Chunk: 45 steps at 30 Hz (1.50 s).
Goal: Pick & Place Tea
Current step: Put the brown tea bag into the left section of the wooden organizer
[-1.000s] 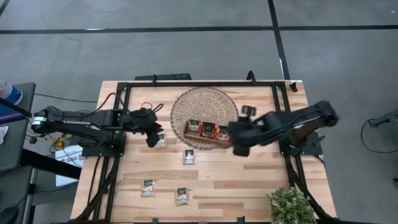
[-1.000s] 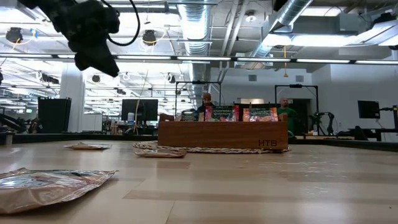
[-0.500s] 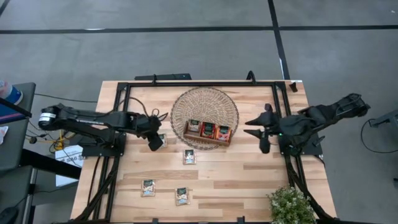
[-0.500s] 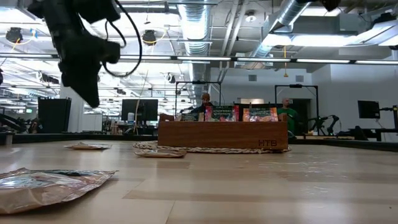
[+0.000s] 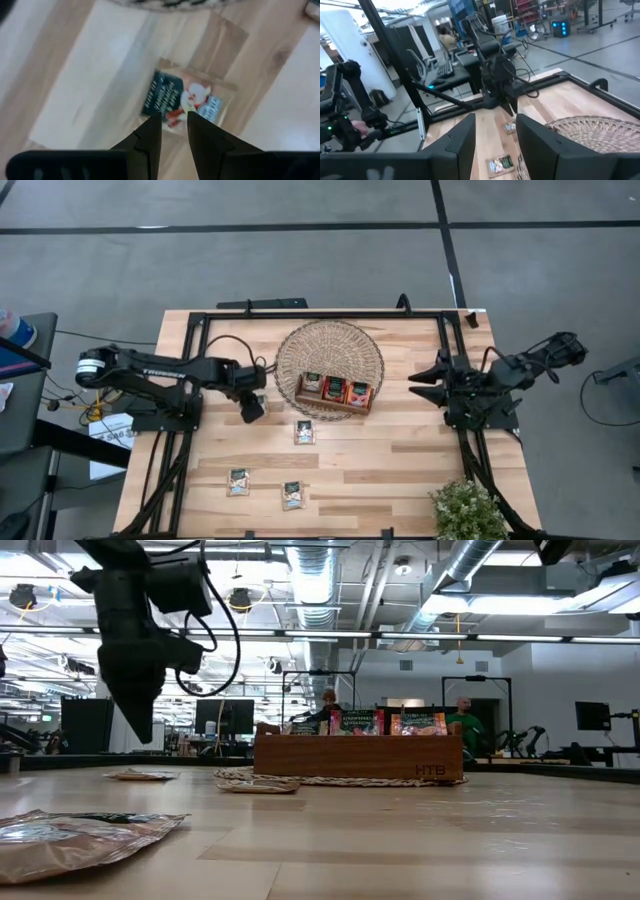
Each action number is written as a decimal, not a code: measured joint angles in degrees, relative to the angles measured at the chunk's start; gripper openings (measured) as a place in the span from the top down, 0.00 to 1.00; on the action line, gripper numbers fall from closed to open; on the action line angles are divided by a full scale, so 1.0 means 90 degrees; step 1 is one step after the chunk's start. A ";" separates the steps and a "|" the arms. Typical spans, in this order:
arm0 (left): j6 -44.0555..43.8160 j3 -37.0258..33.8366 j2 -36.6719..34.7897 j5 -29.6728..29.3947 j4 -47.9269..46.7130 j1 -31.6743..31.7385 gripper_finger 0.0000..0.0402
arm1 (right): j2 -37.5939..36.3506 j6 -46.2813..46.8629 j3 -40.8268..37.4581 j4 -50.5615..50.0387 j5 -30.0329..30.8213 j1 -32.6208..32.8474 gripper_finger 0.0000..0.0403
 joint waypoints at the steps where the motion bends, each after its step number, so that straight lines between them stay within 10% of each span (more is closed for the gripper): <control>1: 0.0137 -0.0001 0.0002 -0.0007 0.0044 0.0062 0.79 | 0.0000 0.0000 0.0000 0.0025 0.0007 -0.0002 0.67; 34: 0.1577 -0.0005 0.0959 0.0458 0.0775 0.0619 0.79 | -0.0288 -0.0975 -0.0088 0.0049 -0.0575 -0.0005 0.67; 45: 0.1569 -0.0005 0.0957 0.0589 0.0702 0.0619 0.79 | -0.1654 -0.0416 -0.2605 0.3047 -0.0667 -0.0006 0.67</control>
